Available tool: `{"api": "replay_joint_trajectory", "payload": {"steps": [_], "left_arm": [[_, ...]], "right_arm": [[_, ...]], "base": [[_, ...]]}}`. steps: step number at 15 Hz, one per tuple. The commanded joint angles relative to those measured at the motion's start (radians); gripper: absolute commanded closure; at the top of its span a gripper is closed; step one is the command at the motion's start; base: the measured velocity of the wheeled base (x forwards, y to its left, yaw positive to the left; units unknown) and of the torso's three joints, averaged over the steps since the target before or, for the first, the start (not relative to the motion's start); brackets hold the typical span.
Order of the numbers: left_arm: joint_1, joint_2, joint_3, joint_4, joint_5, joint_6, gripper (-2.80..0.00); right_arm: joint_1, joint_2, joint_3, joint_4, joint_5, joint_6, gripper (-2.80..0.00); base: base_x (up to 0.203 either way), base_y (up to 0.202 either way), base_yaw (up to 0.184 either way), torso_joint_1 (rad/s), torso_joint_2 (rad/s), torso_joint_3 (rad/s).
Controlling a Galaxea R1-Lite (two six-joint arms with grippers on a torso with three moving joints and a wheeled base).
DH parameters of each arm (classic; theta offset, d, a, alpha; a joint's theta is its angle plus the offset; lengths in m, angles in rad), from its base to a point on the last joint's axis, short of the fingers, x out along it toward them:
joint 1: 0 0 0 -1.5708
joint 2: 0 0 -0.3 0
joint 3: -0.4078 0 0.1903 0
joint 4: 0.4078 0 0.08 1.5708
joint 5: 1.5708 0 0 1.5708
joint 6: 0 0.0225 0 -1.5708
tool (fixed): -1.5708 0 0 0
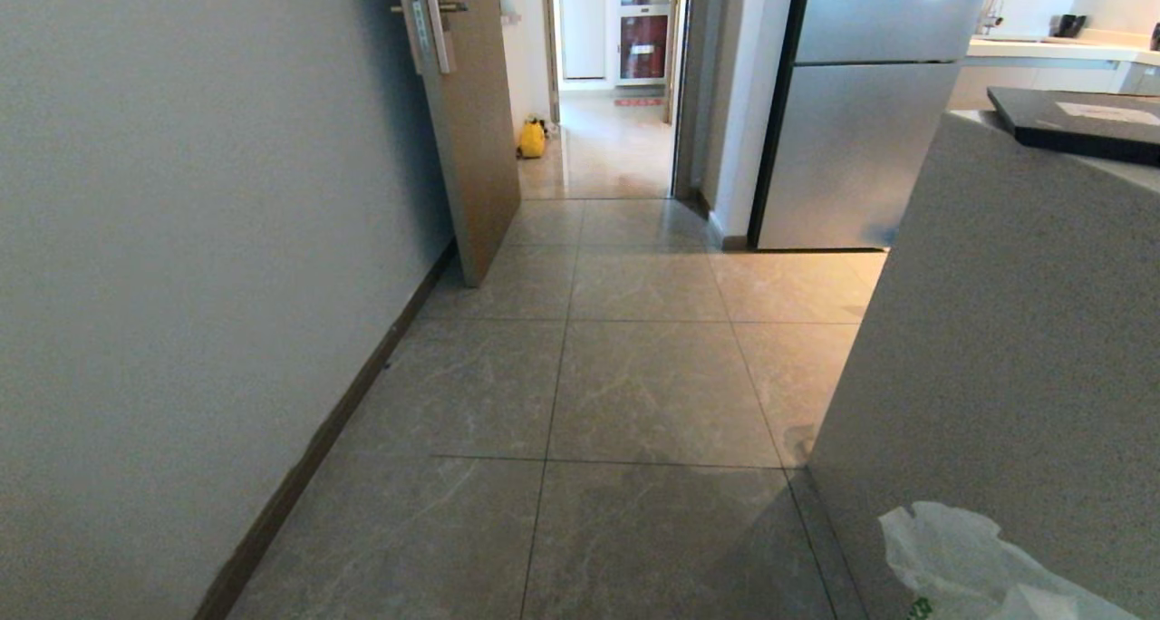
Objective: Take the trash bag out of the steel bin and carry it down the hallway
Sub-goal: Put the trash bag at the door
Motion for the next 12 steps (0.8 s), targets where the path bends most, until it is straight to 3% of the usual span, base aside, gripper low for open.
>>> {"api": "replay_joint_trajectory", "payload": {"steps": [1, 12], "left_arm": [[0.000, -0.001, 0.002, 0.000, 0.000, 0.000, 0.00], [0.000, 0.000, 0.002, 0.000, 0.000, -0.002, 0.00]], "right_arm": [[0.000, 0.000, 0.000, 0.000, 0.000, -0.001, 0.00], [0.000, 0.000, 0.000, 0.000, 0.000, -0.001, 0.00]], "base": [[0.178, 0.000, 0.001, 0.002, 0.01, 0.005], [0.190, 0.000, 0.000, 0.002, 0.00, 0.002]]}}
